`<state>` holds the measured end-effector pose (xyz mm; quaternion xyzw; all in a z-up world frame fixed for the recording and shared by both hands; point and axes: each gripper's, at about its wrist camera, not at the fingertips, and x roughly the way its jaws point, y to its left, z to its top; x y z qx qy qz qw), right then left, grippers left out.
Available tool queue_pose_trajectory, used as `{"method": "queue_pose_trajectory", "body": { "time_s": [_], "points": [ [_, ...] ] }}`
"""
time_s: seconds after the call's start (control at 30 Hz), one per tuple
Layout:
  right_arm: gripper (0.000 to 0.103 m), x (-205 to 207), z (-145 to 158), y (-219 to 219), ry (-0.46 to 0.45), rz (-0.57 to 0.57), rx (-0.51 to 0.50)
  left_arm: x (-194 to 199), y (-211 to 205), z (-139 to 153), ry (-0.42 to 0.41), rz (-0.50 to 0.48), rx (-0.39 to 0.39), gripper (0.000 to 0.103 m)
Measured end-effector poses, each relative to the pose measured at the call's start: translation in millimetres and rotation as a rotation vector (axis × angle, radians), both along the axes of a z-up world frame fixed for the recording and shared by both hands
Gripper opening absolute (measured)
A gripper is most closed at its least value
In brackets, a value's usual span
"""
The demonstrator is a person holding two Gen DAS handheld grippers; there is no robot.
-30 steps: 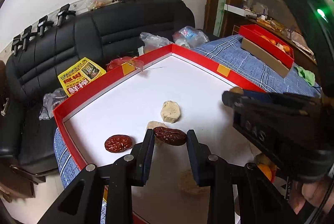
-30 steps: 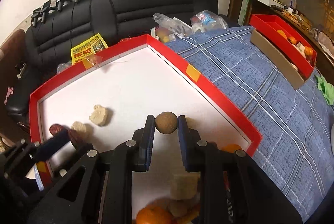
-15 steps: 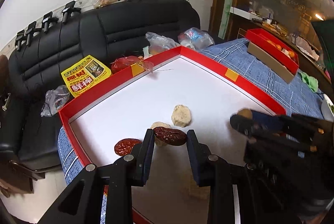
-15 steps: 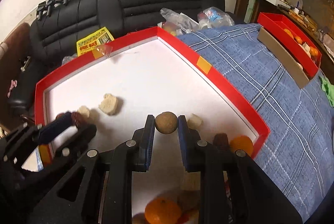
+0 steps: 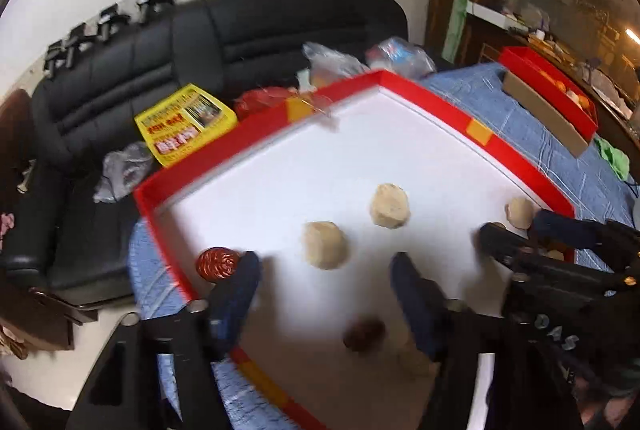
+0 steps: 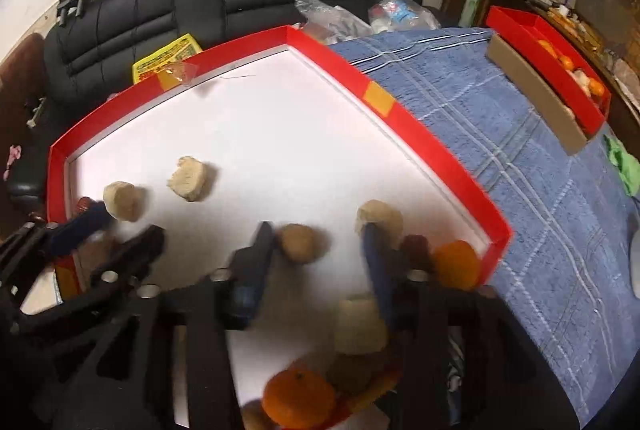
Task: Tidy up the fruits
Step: 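Open both tools to drop the ball and date into the box, then withdraw both open tools from the box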
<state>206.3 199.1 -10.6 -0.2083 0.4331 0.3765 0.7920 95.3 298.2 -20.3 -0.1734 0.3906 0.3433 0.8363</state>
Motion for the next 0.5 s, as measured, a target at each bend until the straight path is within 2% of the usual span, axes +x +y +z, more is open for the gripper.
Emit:
{"method": "queue_pose_trajectory", "body": {
  "time_s": [0.1,0.13,0.23,0.3,0.4,0.5],
  "points": [
    [0.074,0.1,8.3,-11.9,-0.014,-0.021,0.018,-10.4,-2.7,8.1,-0.028,-0.002,-0.014,0.074],
    [0.081,-0.6,11.3,-16.0,-0.020,-0.026,0.024,-13.8,-4.7,11.1,-0.036,-0.001,-0.009,0.079],
    [0.082,-6.6,22.2,-29.5,-0.024,-0.019,0.046,-27.6,-15.9,22.7,-0.064,-0.007,0.030,0.089],
    [0.085,-13.3,30.3,-39.7,-0.029,-0.003,0.058,-37.5,-22.8,29.8,-0.086,-0.019,0.033,0.091],
    [0.096,-24.0,44.8,-60.8,-0.070,-0.006,0.080,-50.5,-36.6,41.3,-0.131,-0.030,0.035,0.098],
    [0.100,-34.1,60.7,-88.8,-0.082,-0.019,0.131,-56.4,-57.4,49.8,-0.149,-0.052,0.050,0.102]
  ]
}}
